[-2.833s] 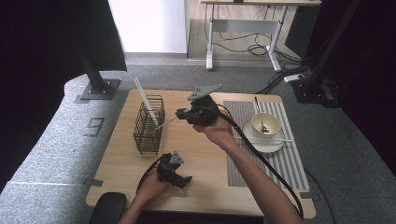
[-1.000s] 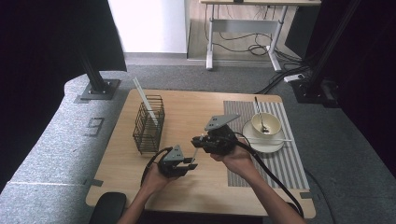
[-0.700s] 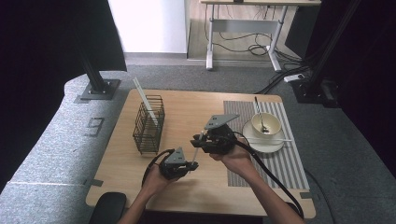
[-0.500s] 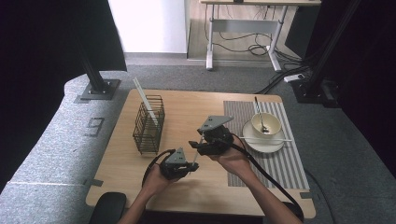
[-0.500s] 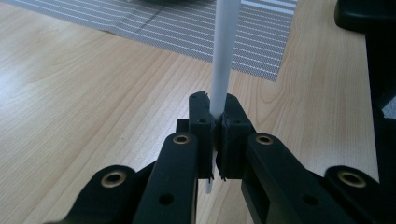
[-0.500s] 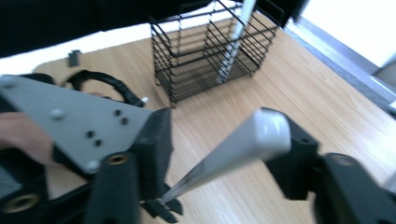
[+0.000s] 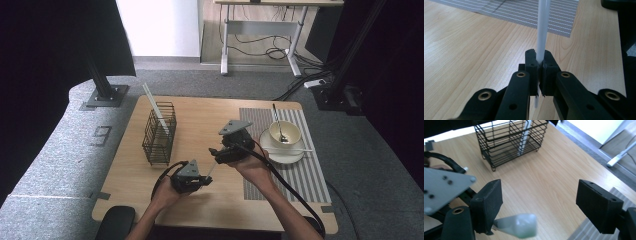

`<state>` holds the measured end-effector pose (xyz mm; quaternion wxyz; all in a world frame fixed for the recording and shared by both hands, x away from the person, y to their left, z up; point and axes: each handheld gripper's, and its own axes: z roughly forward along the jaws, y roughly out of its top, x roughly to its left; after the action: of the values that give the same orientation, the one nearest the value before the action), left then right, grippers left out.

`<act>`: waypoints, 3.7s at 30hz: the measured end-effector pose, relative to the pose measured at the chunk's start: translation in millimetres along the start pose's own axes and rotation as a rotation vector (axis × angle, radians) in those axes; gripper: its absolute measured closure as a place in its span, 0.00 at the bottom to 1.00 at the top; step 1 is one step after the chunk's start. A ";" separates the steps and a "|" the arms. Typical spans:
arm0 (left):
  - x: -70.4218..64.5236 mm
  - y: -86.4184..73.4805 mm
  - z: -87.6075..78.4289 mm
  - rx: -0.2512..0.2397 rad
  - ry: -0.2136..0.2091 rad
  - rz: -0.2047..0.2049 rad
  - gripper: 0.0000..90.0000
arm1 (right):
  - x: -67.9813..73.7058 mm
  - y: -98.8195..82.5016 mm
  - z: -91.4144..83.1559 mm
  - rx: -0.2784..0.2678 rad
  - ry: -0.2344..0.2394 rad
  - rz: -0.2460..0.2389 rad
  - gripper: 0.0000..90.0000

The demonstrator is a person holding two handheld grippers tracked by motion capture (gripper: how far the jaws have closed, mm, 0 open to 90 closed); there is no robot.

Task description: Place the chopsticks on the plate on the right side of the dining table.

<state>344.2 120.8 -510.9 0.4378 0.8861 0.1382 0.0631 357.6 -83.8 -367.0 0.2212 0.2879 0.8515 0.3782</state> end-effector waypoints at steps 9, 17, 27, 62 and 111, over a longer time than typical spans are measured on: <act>4.7 -3.7 -6.1 -0.017 -0.009 0.006 0.96 | -16.6 -17.1 -1.9 0.022 -0.032 0.033 0.29; 6.1 -3.9 -10.8 -0.030 -0.016 0.010 0.95 | -37.1 -47.5 -2.4 0.039 -0.029 0.096 0.32; 3.9 -1.7 -9.8 -0.009 -0.025 0.017 0.95 | -52.6 -85.7 3.8 0.088 -0.064 0.128 0.32; -1.9 -4.4 -2.3 0.217 -0.148 0.085 0.95 | -22.6 -128.9 -6.3 0.198 0.168 0.006 0.25; 9.0 -16.9 -9.3 0.122 -0.021 0.003 0.47 | 2.2 -147.3 -2.7 0.319 0.419 -0.152 0.92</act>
<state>347.4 140.4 -518.7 0.3845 0.9119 0.1359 0.0461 306.8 -164.5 -479.3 0.0197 0.1701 0.9467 0.2728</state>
